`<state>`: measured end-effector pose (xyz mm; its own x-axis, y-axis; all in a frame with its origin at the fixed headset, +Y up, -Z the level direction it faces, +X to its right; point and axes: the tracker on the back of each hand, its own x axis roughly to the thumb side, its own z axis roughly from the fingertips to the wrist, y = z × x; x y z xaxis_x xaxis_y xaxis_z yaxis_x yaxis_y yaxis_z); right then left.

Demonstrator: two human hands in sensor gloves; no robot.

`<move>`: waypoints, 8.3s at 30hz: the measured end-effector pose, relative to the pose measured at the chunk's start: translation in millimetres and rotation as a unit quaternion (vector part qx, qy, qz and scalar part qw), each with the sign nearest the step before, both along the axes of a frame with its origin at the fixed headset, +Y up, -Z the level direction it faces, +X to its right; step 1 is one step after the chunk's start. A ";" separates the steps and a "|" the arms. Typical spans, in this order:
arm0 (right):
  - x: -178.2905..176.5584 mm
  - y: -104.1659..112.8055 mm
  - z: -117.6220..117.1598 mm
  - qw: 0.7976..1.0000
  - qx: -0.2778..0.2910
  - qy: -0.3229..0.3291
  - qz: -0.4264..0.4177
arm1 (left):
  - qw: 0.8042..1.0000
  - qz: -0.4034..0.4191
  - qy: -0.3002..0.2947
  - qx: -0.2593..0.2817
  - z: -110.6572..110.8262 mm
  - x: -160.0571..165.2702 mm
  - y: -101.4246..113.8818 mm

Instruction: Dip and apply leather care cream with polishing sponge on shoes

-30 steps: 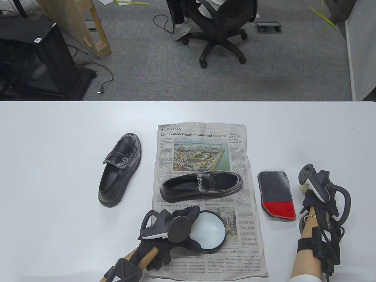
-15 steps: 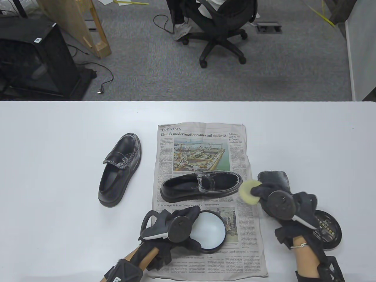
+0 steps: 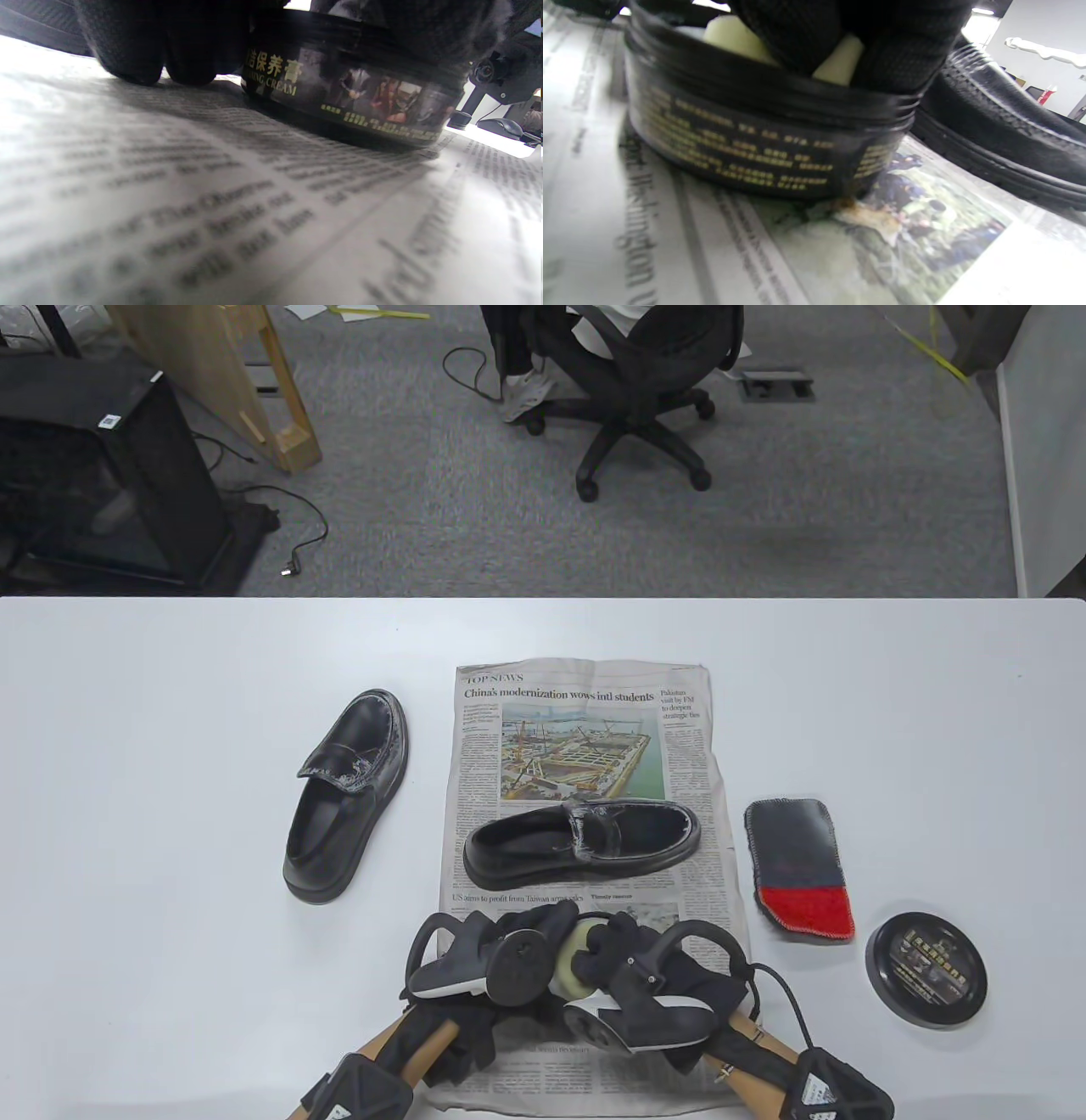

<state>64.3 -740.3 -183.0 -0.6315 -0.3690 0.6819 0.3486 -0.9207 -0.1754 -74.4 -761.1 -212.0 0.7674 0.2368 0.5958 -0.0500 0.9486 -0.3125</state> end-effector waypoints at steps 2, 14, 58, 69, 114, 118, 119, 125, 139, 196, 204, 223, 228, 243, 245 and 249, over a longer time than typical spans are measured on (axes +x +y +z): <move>-1.9 -1.7 0.2 1.000 -0.007 0.003 0.002 | 1.000 -0.014 -0.003 0.009 0.8 1.4 1.3; -1.8 3.6 4.5 0.998 -0.061 -0.005 0.008 | 1.000 -0.017 0.000 0.011 1.2 2.0 1.6; 93.5 4.9 -102.0 0.963 0.091 -0.224 -0.118 | 0.946 -0.181 0.191 0.189 -82.1 -6.0 19.0; 69.1 3.3 -127.6 0.953 0.045 -0.268 -0.135 | 0.948 -0.173 0.190 0.186 -82.2 -7.1 17.9; 71.8 6.7 -117.2 0.938 0.025 -0.304 -0.166 | 0.950 -0.157 0.189 0.191 -81.4 -6.3 15.2; 92.8 -1.3 -117.6 0.930 0.035 -0.333 -0.150 | 0.949 -0.155 0.196 0.191 -81.2 -6.7 15.1; 97.8 -2.1 -112.8 0.929 0.030 -0.332 -0.161 | 0.949 -0.158 0.197 0.191 -81.2 -6.1 15.2; 88.7 -1.5 -74.9 0.957 0.067 -0.264 -0.104 | 0.948 -0.161 0.197 0.191 -81.5 -5.9 15.6; 82.3 2.1 -126.1 0.930 0.012 -0.331 -0.161 | 0.951 -0.152 0.194 0.186 -82.0 -6.9 14.8; 73.9 2.6 -73.7 0.959 0.095 -0.261 -0.050 | 0.953 -0.143 0.196 0.184 -81.2 -9.0 15.6; 65.7 10.7 -104.9 0.950 0.078 -0.279 -0.120 | 0.956 -0.135 0.192 0.178 -81.7 -9.6 14.9; 54.5 14.8 -83.0 0.963 0.106 -0.231 -0.091 | 0.956 -0.131 0.193 0.178 -81.4 -9.6 14.5; 61.1 7.4 -116.2 0.943 0.071 -0.300 -0.128 | 0.956 -0.130 0.194 0.179 -81.4 -9.3 14.0; 58.9 15.6 -79.1 0.959 0.108 -0.254 -0.055 | 0.955 -0.132 0.194 0.179 -81.2 -9.2 14.4; 54.8 15.7 -88.0 0.957 0.103 -0.256 -0.084 | 0.956 -0.130 0.192 0.178 -81.2 -9.3 14.1; 61.3 9.2 -114.9 0.943 0.081 -0.309 -0.088 | 0.958 -0.127 0.192 0.174 -81.5 -9.6 13.7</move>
